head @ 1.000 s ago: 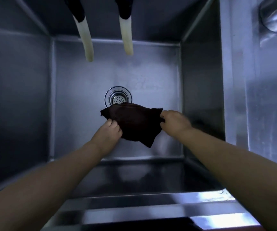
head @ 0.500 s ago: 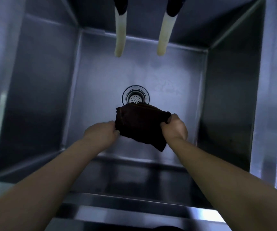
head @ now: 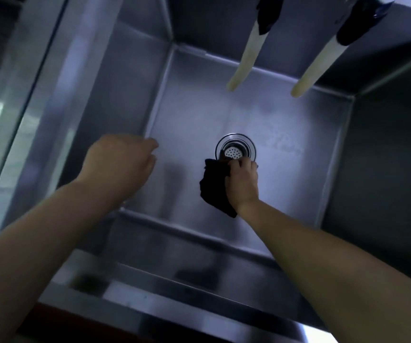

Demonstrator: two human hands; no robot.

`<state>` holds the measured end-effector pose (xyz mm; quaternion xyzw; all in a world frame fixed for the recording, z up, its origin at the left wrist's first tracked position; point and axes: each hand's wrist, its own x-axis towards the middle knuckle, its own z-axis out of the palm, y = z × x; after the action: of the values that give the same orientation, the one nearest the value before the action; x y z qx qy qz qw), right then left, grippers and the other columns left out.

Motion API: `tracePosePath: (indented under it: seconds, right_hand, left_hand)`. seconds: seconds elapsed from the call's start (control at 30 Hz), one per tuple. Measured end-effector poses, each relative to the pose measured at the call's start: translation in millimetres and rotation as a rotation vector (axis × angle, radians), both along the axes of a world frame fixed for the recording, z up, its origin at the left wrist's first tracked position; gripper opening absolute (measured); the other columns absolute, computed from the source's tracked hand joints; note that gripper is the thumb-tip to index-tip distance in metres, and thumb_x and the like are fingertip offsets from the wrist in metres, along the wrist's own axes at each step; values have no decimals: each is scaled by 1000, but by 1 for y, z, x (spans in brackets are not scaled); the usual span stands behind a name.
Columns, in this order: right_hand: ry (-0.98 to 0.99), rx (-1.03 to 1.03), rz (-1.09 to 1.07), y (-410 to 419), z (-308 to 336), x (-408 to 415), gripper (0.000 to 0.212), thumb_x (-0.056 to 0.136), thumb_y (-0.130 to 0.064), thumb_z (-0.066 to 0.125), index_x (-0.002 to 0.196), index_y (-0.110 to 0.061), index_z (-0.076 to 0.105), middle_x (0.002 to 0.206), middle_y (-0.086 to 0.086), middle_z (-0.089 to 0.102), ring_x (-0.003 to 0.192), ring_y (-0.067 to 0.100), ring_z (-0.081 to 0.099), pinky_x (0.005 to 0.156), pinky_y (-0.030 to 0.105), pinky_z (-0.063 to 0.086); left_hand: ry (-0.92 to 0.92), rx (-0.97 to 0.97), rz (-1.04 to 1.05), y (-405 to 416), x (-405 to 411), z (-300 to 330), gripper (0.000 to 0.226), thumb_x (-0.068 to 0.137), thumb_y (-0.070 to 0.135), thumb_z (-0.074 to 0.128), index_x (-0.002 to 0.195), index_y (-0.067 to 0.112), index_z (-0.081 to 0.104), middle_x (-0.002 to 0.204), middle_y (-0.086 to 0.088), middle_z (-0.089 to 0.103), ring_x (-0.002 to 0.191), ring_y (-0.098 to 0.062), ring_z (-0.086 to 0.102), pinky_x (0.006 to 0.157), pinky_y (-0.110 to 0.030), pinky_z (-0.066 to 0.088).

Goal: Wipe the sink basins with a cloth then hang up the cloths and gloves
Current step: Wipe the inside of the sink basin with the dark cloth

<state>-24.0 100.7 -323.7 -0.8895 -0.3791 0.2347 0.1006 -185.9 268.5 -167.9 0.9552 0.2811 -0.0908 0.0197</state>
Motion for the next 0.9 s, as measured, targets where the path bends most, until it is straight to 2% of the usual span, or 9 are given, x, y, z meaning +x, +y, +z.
tracePosePath:
  seconds: [0.07,0.13,0.2,0.27,0.33,0.4,0.53,0.73,0.9]
  right_hand:
    - [-27,-70,142,-2,-10,-13,44,90,-14,49,133,-6,43,140,23,34,124,38,32,105,43,25]
    - [-10,-138,299,-10,-20,-30,63,92,-22,49,147,-6,24,153,28,12,140,44,10,114,51,6]
    - [-36,-150,480,-23,-23,-44,74,89,-30,54,149,-6,17,154,27,4,140,49,-2,112,59,-4]
    - [-90,-115,669,-41,-20,-46,79,80,-36,67,145,-8,32,151,27,21,136,53,14,107,67,11]
    - [-142,-95,842,-59,-16,-42,81,70,-42,74,139,-10,45,145,25,37,131,52,32,101,67,27]
    - [-154,-95,943,-71,-15,-40,83,65,-44,76,136,-11,49,142,25,41,128,51,37,98,67,31]
    - [-125,-109,923,-57,-15,-44,86,60,-44,72,136,-11,50,143,24,39,129,53,34,98,68,29]
    - [-119,-42,869,33,-28,-46,81,75,-54,65,142,-15,41,149,21,33,135,50,27,105,67,19]
    - [-215,-18,680,104,-45,-6,77,87,-58,45,149,-20,22,155,19,17,142,45,9,113,56,0]
  left_hand:
    - [-28,116,-148,22,-1,12,30,79,23,43,82,7,68,74,-21,65,74,-40,61,67,-43,47]
    - [-50,206,-240,44,-4,18,31,78,20,42,83,5,68,77,-20,65,88,-39,61,78,-44,42]
    - [-50,304,-303,66,-10,18,24,80,13,46,87,6,68,81,-16,67,101,-36,60,90,-42,38]
    - [-32,302,-326,82,-14,17,23,80,10,48,87,7,70,80,-14,68,102,-35,61,93,-42,38]
    - [-10,258,-325,90,-16,15,22,77,9,51,84,7,71,78,-14,68,103,-34,61,98,-44,36]
    - [-11,214,-288,92,-17,12,20,76,9,54,83,9,72,79,-11,69,107,-32,59,102,-43,32]
    - [-65,178,-234,93,-15,8,18,75,11,56,82,10,73,78,-7,70,107,-30,57,104,-43,29]
    - [-91,180,-229,95,-16,3,21,78,16,49,74,13,70,74,-5,68,106,-26,57,105,-39,25]
    - [-162,213,-264,100,-18,-3,18,79,11,49,68,13,64,70,-5,64,103,-28,61,104,-41,30]
